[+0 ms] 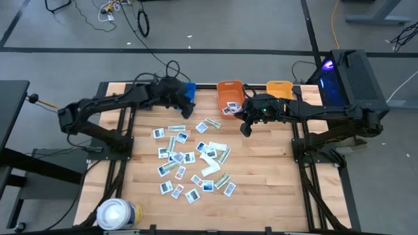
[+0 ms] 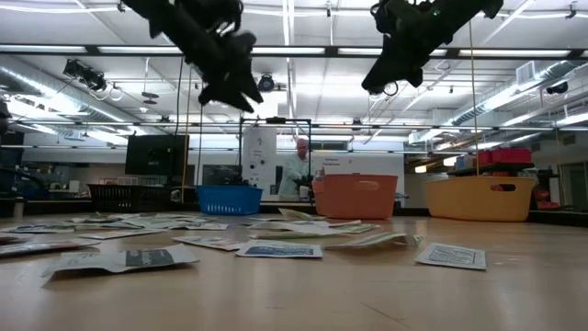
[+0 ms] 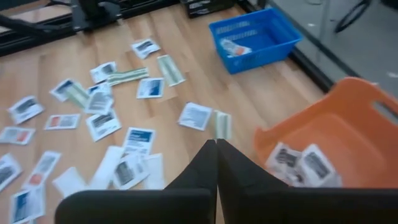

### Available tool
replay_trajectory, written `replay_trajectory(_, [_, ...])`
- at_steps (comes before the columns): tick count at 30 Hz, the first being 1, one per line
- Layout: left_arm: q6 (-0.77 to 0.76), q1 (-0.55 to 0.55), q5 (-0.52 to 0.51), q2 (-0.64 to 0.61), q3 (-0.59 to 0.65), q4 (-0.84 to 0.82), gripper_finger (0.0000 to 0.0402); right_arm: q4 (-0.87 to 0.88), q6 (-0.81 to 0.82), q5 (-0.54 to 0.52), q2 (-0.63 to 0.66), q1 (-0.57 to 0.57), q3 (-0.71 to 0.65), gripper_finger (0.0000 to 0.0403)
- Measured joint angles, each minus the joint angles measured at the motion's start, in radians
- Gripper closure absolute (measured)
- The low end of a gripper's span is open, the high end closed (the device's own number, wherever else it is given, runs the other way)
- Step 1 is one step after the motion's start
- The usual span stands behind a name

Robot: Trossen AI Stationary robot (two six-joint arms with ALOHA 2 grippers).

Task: Pick & Place First Aid Supplies
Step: Put the bandage into the yellow bin

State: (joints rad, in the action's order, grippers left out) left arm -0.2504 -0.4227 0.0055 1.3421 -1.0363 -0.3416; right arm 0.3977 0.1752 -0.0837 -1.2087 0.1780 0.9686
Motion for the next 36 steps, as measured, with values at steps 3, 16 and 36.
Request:
replay_trajectory(3, [-0.008,0.060,0.002,-0.047,0.000,0.004,0.0223,0.000,0.000,0.043,0.000,-0.012,0.000,0.0397])
replay_trajectory(16, [-0.053,0.248,-0.002,-0.141,-0.001,0.085,0.0225,-0.002,-0.057,0.076,-0.067,-0.167,0.000,0.0393])
replay_trajectory(36, [-0.079,0.277,0.007,-0.157,-0.001,0.108,0.0225,-0.001,-0.676,0.071,-0.359,-0.221,-0.001,0.0286])
